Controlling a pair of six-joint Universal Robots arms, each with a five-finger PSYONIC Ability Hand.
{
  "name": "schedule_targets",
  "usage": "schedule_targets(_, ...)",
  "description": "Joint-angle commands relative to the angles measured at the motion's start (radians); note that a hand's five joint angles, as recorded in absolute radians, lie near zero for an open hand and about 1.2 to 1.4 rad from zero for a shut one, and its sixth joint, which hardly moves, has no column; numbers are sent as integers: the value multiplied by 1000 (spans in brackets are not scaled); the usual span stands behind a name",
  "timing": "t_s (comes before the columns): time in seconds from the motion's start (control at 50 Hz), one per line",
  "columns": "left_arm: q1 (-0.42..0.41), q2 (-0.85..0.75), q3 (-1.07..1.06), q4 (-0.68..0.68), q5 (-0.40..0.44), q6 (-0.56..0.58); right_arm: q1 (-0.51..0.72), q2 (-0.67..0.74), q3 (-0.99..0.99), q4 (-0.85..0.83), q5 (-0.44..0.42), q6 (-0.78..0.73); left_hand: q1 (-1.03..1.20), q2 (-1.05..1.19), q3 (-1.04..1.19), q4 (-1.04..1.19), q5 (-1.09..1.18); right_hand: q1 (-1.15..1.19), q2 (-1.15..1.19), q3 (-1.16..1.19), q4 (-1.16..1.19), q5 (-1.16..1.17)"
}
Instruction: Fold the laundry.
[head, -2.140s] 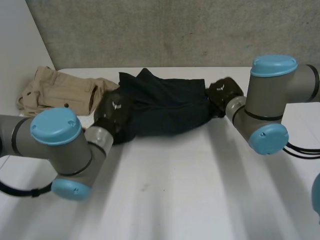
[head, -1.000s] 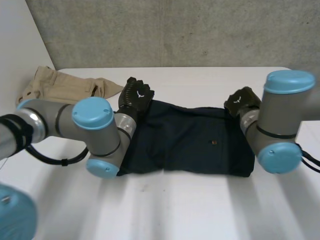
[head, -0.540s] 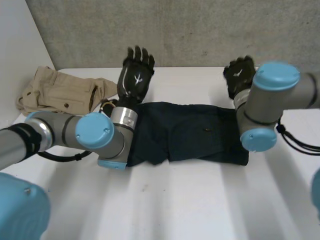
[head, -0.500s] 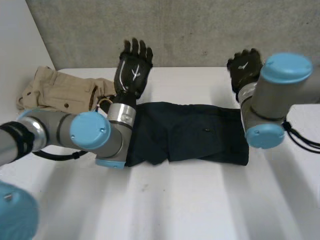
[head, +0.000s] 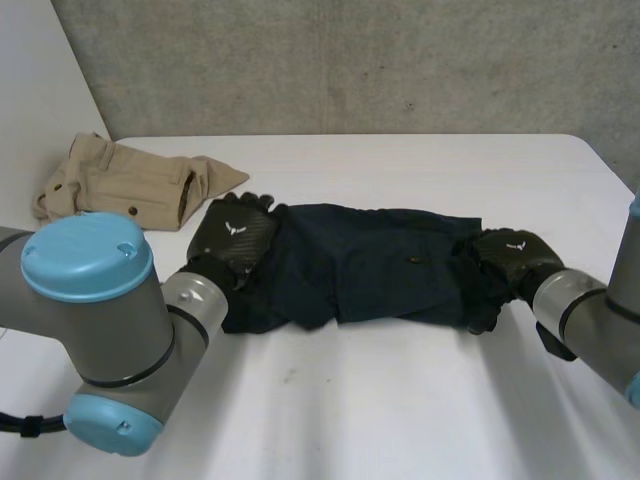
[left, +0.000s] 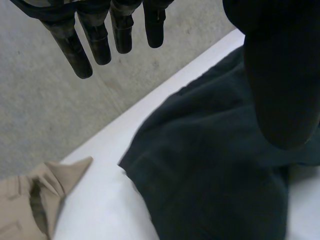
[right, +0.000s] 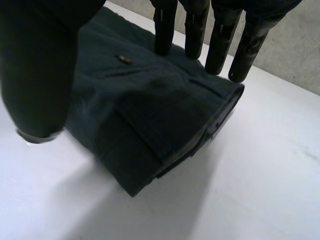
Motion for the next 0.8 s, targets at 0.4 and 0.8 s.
schedule_targets(0.4, 0, 0, -33, 15, -4, -22, -85, 66, 0, -161, 56, -229, -4, -20, -27, -18, -36, 1121, 1073, 1068, 1072, 1075)
schedule_targets(0.8, -20, 26, -42, 15, -4, -21, 93, 24, -184, -81, 113, -787, -7, -23, -30, -21, -39, 1121, 1073, 1068, 1072, 1075)
